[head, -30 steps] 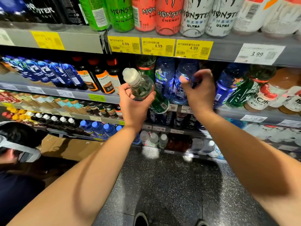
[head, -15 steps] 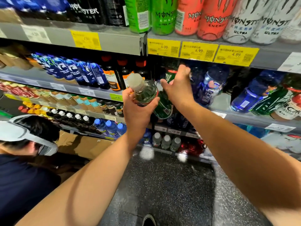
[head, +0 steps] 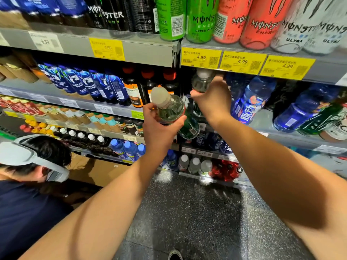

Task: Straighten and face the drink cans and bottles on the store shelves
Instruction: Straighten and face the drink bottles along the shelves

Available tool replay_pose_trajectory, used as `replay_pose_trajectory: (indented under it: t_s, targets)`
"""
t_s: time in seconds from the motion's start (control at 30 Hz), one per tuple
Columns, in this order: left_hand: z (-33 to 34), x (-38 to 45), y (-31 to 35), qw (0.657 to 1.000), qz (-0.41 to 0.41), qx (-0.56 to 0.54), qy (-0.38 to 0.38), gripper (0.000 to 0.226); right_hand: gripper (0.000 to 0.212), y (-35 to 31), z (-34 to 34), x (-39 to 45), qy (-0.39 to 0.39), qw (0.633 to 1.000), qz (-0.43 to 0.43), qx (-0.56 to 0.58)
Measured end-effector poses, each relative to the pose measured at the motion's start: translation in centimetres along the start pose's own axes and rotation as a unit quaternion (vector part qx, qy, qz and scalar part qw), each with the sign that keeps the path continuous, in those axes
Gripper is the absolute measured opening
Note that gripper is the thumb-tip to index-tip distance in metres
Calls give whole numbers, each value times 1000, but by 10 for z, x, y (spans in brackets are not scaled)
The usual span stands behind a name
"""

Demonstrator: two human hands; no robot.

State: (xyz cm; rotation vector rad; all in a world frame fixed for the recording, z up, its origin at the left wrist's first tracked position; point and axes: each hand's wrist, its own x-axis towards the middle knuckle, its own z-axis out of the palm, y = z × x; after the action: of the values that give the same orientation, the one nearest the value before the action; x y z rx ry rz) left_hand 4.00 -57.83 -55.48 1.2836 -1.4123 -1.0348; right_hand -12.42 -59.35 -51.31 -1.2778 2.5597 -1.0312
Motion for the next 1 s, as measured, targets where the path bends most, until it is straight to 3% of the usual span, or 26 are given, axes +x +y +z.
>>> replay_pose_trajectory:
  t_s: [0.17,0.4,0.6,0.83,1.0]
  targets:
    - [11,-9,5,1000,28,-2,-8,80,77,28,-6,-27,18,991,-75,111]
    - [31,-29,20,996,85,-8,-4,67,74,63,-42,-47,104,970,-115,190]
    - [70,-65,36,992,116,-7,-40,60,80,102,-86,-63,136,968,-62,201]
    - [135,-103,54,990,115,-39,-69,63,69,177,-150,-61,184,960,20,209]
    - [180,-108,68,989,23,-119,-89,66,71,221,-190,-59,213,953,62,208]
